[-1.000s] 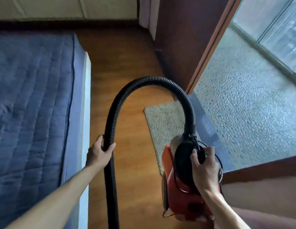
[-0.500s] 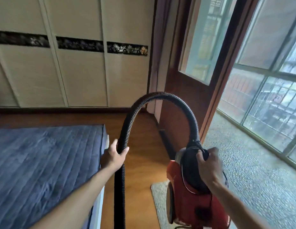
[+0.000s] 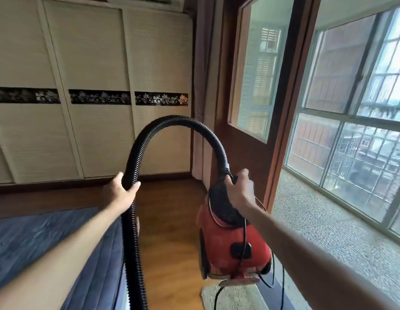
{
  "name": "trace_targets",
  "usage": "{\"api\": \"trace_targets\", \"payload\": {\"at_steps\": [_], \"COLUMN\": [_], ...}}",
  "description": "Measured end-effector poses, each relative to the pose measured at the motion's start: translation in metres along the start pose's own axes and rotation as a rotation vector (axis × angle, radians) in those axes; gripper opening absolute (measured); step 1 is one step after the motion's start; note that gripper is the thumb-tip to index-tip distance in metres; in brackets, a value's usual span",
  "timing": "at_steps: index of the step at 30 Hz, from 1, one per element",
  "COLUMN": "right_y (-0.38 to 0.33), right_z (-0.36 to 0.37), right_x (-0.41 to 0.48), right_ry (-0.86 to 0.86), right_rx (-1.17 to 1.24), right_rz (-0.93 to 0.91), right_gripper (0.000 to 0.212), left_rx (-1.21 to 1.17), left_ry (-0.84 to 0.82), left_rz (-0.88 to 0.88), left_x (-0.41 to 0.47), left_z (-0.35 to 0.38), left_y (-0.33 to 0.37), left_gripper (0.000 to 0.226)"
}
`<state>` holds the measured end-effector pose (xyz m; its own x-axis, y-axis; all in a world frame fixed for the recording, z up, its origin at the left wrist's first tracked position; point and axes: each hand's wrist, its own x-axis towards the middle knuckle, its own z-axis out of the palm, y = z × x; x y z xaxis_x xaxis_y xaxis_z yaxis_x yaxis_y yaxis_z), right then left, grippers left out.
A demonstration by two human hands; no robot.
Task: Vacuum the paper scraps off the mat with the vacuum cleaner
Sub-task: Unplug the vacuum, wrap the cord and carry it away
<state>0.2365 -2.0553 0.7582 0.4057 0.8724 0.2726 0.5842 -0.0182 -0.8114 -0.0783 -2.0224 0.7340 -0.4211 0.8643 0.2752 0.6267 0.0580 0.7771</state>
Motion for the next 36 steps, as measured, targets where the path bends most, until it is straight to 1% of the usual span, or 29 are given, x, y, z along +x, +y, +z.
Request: {"api": "trace_targets", "payload": {"at_steps": [7,10,16,21,24,28,30,33,36], "right_y": [-0.007,-0.01,-0.011,-0.009,-0.006,-0.007,-0.008,-0.009,-0.015], "right_z": [0.034,0.049,0.08,0.11,0.136,0.174,0.197,0.228,0.249], "right_x": [0.073,0.097,0.134,0.166,0.191,0.226,0.246,0.274,0.297], "right_ry": [-0.08,-0.09,-0.1,-0.098,-0.091,-0.072,-0.061,-0.056,-0.038], "right_rx": [0.029,0.029,0.028,0.028,0.003,-0.02,-0.029,-0.05,-0.042], "right_rz": [0.007,-0.006,-0.014,-0.001,0.007,0.036,0.052,0.079,0.088], "right_gripper": [0.036,0.037,0.034,0.035,0.034,0.031,0.031,0.032,0.031], "left_rx": [-0.03,-0.033,-0.057,-0.02,0.012,0.063,0.09,0.085,0.073], "left_ry": [0.057,0.069,0.065,0.041,0.023,-0.002,-0.028,-0.048,-0.088], "left_rz": [-0.037,-0.042,-0.095,-0.104,-0.089,-0.012,0.001,0.003,-0.006], "left_x": [0.045,0.057,0.086,0.129,0.164,0.226,0.259,0.302,0.338], "left_z": [0.031,0.041,0.055,0.072,0.087,0.108,0.117,0.132,0.146], "left_y": [0.029,0.036,0.036,0.028,0.025,0.017,0.009,-0.002,-0.014], "left_gripper": [0.071,0.067,0.07,0.068,0.069,0.051,0.047,0.046,0.051]}}
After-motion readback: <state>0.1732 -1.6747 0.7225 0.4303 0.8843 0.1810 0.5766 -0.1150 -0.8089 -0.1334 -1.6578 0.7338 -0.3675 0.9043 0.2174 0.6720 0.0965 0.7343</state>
